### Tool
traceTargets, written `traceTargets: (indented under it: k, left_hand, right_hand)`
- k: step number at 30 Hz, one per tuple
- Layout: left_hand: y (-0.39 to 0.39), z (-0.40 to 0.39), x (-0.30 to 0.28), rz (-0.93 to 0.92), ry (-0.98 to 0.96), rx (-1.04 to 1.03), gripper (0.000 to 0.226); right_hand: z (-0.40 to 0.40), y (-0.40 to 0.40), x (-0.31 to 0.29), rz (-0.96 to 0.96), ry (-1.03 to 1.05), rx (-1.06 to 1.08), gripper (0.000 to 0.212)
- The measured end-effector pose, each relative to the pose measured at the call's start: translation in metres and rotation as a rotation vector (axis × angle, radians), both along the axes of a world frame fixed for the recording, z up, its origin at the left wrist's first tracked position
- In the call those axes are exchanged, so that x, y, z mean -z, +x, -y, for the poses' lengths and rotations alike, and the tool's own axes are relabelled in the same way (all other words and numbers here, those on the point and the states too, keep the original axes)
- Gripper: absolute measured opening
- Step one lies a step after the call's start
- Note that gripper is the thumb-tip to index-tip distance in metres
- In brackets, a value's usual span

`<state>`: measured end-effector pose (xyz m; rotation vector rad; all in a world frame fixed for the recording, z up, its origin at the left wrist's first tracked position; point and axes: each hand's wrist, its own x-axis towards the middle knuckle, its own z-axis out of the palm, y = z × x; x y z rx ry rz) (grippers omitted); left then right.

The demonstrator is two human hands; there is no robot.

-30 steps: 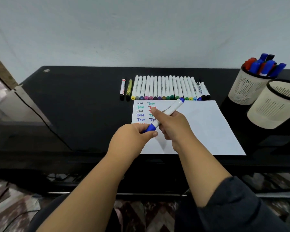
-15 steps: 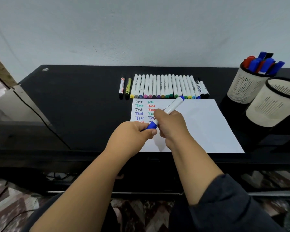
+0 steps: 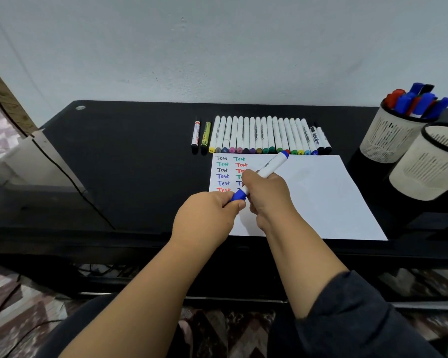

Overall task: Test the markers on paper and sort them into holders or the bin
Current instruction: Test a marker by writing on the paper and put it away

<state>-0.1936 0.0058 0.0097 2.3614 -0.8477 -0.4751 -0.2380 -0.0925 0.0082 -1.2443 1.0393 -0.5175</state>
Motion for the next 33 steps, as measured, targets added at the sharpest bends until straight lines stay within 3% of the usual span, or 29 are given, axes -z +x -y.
traceTargets:
  k: [2,6,8,12,17,21,23,27,33]
  left_hand:
    - [0.001,-0.001,0.000,-0.024,-0.004,0.009,0.037]
    - [0.009,-0.006,-0.004,-0.361,-0.169,-0.017,0.013]
    - [0.011,-0.011,-0.006,-0.421,-0.208,-0.001,0.013]
    - [0.017,-0.030,-0.004,-0.571,-0.273,-0.029,0.011]
    - [0.022,-0.020,-0.003,-0.406,-0.201,-0.159,0.011]
    - [0.023,-0.012,-0.002,-0.324,-0.112,-0.138,0.039]
    - [0.026,-0.010,-0.001,-0.285,-0.112,-0.148,0.041]
    - [0.032,-0.005,0.002,-0.196,-0.113,-0.164,0.043]
    - [0.036,-0.001,0.009,-0.199,-0.135,-0.157,0.043]
  right_hand:
    - [0.001,0.000,0.000,-0.003,0.007,0.003,0.018]
    - [-0.001,0.003,0.001,0.002,0.017,-0.064,0.019]
    - [0.002,0.005,0.002,-0.008,0.005,-0.066,0.020]
    - [0.041,-0.007,-0.001,0.100,0.073,0.167,0.017]
    - [0.030,0.003,0.013,0.092,0.089,0.064,0.012]
    - [0.032,0.000,0.013,0.137,0.040,0.059,0.020]
    - [0.033,-0.004,0.016,0.136,-0.069,0.028,0.024]
    - [0.035,-0.005,0.020,-0.079,-0.394,0.008,0.034]
    - [0.032,-0.001,0.031,-0.138,-0.538,-0.059,0.037]
